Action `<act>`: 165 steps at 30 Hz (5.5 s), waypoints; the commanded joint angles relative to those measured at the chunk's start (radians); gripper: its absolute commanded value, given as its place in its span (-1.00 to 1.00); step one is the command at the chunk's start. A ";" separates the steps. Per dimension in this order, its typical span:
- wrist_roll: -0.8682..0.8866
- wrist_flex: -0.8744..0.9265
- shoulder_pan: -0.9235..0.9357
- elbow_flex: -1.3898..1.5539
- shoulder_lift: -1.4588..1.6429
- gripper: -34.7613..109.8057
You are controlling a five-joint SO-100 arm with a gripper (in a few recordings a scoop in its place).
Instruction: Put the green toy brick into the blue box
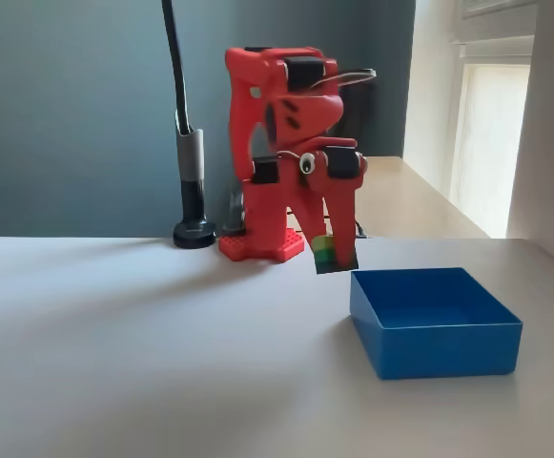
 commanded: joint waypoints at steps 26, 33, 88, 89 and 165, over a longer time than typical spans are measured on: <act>0.098 -0.135 -0.264 -0.009 -0.006 -0.52; 0.163 -0.117 -0.225 -0.104 -0.193 -0.52; 0.199 0.227 0.158 -0.195 0.014 -0.52; 0.192 0.215 0.192 -0.173 0.020 -0.52; 0.227 -0.063 0.354 1.167 1.318 -0.52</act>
